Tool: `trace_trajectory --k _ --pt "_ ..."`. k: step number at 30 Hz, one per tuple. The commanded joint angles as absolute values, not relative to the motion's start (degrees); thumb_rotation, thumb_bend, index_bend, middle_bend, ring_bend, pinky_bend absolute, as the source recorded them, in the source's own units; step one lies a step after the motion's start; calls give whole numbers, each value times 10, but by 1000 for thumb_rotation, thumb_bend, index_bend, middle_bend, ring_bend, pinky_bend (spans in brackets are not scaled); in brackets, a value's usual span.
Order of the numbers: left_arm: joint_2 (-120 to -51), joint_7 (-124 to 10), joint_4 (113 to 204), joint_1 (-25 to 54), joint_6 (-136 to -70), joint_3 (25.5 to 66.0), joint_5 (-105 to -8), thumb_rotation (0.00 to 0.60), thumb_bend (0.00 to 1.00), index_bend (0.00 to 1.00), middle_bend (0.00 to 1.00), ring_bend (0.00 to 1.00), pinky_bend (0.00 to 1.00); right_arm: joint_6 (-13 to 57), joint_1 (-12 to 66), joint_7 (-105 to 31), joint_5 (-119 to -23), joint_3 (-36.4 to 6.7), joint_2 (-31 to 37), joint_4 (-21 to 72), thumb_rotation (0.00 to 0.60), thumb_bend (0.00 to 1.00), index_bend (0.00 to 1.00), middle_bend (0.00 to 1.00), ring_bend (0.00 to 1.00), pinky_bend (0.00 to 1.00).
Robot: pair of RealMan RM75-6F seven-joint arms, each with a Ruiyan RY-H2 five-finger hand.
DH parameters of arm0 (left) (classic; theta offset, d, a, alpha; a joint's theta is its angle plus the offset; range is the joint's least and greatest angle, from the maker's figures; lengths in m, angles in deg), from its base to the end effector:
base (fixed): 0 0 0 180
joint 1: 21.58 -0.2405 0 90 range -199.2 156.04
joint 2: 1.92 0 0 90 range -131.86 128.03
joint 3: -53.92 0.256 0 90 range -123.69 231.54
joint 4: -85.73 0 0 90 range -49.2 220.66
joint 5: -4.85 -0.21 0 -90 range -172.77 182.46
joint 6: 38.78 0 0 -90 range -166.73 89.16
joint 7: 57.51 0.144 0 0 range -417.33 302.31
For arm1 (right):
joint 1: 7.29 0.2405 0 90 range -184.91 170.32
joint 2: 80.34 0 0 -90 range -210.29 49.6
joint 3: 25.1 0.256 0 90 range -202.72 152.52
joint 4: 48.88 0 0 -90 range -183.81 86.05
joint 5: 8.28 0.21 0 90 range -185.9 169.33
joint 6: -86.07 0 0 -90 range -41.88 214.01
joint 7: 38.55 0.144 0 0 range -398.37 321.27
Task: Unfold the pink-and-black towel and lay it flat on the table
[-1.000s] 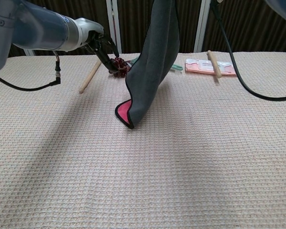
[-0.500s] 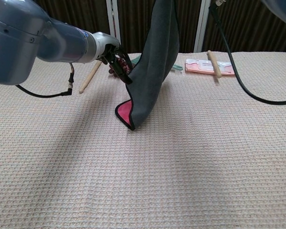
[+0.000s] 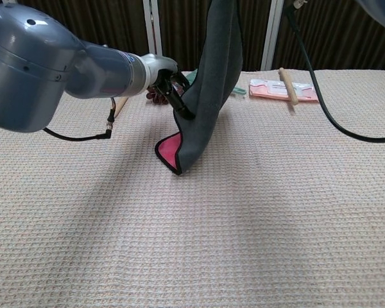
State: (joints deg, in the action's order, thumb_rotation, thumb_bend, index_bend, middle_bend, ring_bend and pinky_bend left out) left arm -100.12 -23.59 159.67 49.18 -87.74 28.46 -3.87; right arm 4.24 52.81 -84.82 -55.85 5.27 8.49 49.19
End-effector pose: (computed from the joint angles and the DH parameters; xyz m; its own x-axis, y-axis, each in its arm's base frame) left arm -0.0130 0.4255 -0.0507 0.1161 0.4567 0.8820 0.9932 -0.0468 -0.1065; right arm 0.0241 -0.3853 0.0917 0.2852 0.2803 0.9166 -0.8994 -0.2523 0.3570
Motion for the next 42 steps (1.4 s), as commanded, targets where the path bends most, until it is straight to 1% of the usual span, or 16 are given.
trace_trajectory --k 1,15,22,25,37,42 --pt "-998 -245 1605 487 -883 289 -48 600 318 504 0 0 0 42 528 -847 -558 52 85 492 600 513 586 213 87 0" --pt "-958 -249 1642 469 -879 315 -37 600 322 494 0 0 0 39 525 -842 -551 48 85 489 600 513 587 213 87 0" --pt "-952 -263 1640 468 -863 318 -38 600 436 530 2 0 0 38 526 -841 -550 45 90 484 600 513 586 213 87 0" --pt "-950 -271 1642 469 -861 318 -44 600 460 540 4 0 0 38 526 -840 -550 44 92 481 600 514 587 213 87 0" --pt "-932 -291 1667 464 -873 319 -59 600 481 569 11 0 0 36 521 -837 -553 39 90 485 600 514 586 213 87 0" --pt "-908 -302 1699 457 -897 311 -77 600 483 569 11 0 0 29 505 -828 -560 37 73 497 600 514 586 213 87 0"
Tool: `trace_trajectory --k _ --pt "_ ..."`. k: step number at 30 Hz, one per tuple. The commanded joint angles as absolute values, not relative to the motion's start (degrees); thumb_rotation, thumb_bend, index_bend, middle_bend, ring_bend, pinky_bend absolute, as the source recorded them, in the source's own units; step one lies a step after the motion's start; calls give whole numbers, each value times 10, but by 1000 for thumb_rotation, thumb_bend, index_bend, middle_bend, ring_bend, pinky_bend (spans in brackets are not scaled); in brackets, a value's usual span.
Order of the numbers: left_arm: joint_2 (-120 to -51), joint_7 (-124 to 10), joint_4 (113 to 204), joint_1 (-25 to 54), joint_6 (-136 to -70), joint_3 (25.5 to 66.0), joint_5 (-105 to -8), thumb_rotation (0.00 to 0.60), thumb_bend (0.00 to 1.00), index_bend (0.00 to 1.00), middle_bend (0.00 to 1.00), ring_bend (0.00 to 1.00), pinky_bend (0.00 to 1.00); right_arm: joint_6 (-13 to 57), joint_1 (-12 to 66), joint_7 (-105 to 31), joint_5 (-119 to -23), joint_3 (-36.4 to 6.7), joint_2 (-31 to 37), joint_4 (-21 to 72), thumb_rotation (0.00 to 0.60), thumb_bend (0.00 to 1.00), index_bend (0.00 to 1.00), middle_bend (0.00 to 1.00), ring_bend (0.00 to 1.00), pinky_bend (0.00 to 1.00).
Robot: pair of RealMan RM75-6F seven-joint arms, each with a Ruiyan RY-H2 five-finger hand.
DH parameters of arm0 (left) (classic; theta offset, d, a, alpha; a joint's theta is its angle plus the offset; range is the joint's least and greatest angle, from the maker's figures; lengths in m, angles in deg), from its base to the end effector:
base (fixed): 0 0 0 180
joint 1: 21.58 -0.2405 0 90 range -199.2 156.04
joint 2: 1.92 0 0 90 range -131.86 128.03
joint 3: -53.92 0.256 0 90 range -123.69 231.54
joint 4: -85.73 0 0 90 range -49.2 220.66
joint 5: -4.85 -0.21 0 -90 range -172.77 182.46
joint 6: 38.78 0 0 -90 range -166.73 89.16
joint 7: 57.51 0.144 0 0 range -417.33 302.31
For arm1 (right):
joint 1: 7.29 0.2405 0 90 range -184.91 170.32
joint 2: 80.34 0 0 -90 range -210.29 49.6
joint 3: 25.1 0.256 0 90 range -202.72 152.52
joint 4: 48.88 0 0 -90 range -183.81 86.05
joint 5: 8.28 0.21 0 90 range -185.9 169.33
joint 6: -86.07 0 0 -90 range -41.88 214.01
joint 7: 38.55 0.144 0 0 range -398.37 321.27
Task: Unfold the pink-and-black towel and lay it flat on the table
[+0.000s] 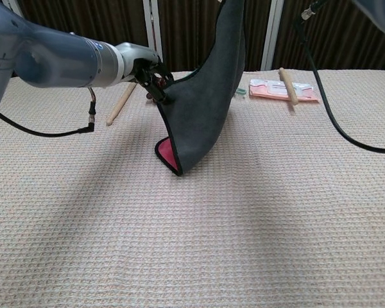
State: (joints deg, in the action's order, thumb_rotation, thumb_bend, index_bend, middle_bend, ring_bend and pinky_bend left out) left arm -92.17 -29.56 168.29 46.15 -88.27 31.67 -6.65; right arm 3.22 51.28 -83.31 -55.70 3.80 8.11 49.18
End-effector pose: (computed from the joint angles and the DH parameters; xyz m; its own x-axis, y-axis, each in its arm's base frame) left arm -0.0325 0.4195 -0.0187 0.0920 0.4503 0.8881 0.9957 -0.0511 -0.0773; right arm 0.0083 -0.3847 0.0906 0.2887 0.2693 0.9188 -0.9091 -0.2239 0.3513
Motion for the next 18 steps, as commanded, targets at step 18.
trace_trajectory --k 18 --pt "-848 -288 1750 483 -1008 261 -138 600 485 569 13 0 0 66 452 -757 -547 35 13 481 600 513 587 213 87 0"
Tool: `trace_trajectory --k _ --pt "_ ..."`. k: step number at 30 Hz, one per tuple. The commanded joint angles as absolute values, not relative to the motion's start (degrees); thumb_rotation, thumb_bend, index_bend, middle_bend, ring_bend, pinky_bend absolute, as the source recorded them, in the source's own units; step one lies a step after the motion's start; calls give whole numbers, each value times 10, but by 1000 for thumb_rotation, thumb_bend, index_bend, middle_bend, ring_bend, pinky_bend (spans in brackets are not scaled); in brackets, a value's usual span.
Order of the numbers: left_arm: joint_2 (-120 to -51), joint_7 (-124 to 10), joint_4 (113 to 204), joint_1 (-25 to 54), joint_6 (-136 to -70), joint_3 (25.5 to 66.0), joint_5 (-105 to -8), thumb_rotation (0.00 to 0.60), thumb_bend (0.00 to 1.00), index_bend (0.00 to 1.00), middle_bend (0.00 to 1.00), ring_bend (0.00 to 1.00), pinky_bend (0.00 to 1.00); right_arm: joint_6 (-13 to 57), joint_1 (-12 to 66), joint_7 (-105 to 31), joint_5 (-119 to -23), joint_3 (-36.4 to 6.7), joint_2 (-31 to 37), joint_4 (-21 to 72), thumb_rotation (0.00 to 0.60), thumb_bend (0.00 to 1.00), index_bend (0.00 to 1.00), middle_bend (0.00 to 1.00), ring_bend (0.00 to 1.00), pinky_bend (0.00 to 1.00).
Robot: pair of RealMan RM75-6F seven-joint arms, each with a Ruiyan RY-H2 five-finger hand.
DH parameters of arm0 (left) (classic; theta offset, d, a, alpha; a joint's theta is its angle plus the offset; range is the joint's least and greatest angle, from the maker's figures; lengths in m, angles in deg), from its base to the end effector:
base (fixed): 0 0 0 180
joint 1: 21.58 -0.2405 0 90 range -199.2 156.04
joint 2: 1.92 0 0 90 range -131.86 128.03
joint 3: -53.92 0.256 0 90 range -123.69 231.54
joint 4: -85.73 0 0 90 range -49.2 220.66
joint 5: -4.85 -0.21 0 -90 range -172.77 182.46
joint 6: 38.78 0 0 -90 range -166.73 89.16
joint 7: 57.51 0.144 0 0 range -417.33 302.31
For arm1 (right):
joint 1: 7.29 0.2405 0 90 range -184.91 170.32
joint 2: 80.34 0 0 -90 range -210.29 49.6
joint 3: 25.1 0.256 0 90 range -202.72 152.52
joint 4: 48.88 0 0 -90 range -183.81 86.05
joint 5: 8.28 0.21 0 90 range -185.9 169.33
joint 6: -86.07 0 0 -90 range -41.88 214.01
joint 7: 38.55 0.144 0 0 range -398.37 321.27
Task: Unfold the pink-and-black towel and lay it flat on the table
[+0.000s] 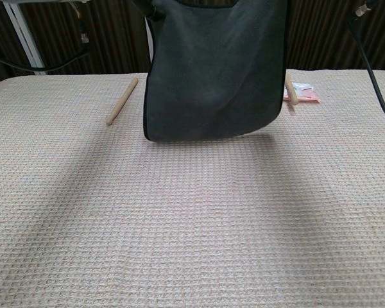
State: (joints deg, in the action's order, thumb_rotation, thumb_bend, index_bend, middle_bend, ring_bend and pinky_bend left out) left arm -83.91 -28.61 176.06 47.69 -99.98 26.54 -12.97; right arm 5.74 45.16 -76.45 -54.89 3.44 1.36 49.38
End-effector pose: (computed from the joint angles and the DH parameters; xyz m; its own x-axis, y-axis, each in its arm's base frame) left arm 0.0099 0.4347 0.0640 0.1164 0.1756 0.9776 0.9853 -0.1446 -0.0914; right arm -0.0420 -0.3960 0.1217 0.2800 0.2606 0.9240 -0.9347 -0.1455 0.3243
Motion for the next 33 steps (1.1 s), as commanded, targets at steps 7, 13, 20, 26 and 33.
trace_trajectory --k 7,13,20,26,33 --pt "-898 -292 1671 510 -1006 250 -139 600 485 570 14 0 0 101 465 -728 -531 49 21 413 600 513 587 213 87 0" --pt "-939 -315 1593 541 -985 233 -176 600 485 570 15 0 0 129 492 -703 -515 76 38 332 600 514 592 213 87 0" --pt "-991 -339 1476 589 -950 214 -216 600 485 571 16 0 0 158 523 -679 -506 93 61 249 600 514 592 213 87 0" --pt "-1011 -360 1447 588 -938 220 -244 600 485 572 17 0 0 149 510 -662 -518 80 63 246 600 514 592 213 86 0" --pt "-1005 -369 1543 516 -968 268 -263 600 483 572 17 0 0 117 451 -659 -531 35 48 329 600 514 592 213 86 0"
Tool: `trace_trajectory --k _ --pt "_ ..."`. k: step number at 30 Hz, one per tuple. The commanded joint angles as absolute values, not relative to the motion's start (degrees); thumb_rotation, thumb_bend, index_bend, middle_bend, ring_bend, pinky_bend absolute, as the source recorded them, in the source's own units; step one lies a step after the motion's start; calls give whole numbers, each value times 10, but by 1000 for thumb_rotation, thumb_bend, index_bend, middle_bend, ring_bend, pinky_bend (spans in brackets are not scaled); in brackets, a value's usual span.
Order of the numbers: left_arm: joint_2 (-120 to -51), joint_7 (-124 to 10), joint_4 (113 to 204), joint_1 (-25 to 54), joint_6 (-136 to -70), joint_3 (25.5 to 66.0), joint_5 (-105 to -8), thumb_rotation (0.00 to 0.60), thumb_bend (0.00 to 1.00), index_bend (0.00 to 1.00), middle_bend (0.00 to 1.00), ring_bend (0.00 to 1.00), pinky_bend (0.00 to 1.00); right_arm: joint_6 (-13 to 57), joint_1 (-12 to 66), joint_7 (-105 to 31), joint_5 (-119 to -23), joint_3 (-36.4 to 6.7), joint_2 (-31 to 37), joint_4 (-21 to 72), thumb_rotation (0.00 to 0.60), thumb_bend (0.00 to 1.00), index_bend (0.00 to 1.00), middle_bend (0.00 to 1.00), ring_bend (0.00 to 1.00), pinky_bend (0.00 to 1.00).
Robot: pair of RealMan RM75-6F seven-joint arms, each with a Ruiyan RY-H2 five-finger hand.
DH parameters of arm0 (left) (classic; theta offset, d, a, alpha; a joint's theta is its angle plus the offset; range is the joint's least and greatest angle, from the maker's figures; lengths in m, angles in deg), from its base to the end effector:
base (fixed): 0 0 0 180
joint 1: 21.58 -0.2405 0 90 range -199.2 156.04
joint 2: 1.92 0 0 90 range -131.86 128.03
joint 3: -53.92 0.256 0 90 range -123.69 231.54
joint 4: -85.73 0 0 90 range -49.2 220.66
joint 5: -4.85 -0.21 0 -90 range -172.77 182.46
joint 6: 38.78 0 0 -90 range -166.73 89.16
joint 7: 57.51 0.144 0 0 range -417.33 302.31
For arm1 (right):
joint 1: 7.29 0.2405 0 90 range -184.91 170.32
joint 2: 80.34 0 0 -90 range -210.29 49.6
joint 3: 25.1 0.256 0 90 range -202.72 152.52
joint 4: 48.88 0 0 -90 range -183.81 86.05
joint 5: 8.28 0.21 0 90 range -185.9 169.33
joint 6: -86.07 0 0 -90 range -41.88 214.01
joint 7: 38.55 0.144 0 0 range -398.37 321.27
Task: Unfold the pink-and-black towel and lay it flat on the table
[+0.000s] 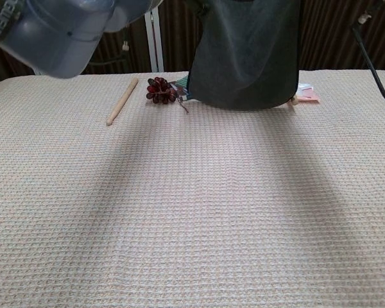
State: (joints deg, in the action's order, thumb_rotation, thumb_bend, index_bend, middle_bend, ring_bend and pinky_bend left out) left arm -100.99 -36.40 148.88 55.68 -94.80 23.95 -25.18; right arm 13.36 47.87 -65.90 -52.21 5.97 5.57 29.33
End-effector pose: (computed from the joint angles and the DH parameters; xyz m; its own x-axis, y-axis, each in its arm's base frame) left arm 0.0550 0.4729 0.0126 0.0770 0.0686 0.9947 0.9679 -0.2445 -0.0580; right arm -0.0732 -0.4534 0.1243 0.2302 0.2863 0.9301 -0.9657 -0.0506 0.2546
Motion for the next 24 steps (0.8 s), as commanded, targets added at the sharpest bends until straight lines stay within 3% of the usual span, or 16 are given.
trace_trajectory --k 1,7,24 --pt "-1002 -368 1563 502 -975 277 -266 600 484 572 17 0 0 111 441 -660 -534 26 46 345 600 514 592 213 87 0" --pt "-978 -366 1678 424 -1018 341 -293 600 483 572 19 0 0 73 388 -678 -552 -33 44 435 600 514 592 213 87 0" --pt "-953 -379 1795 321 -1057 406 -350 600 484 572 19 0 0 31 316 -691 -602 -103 45 514 600 514 592 213 86 0"
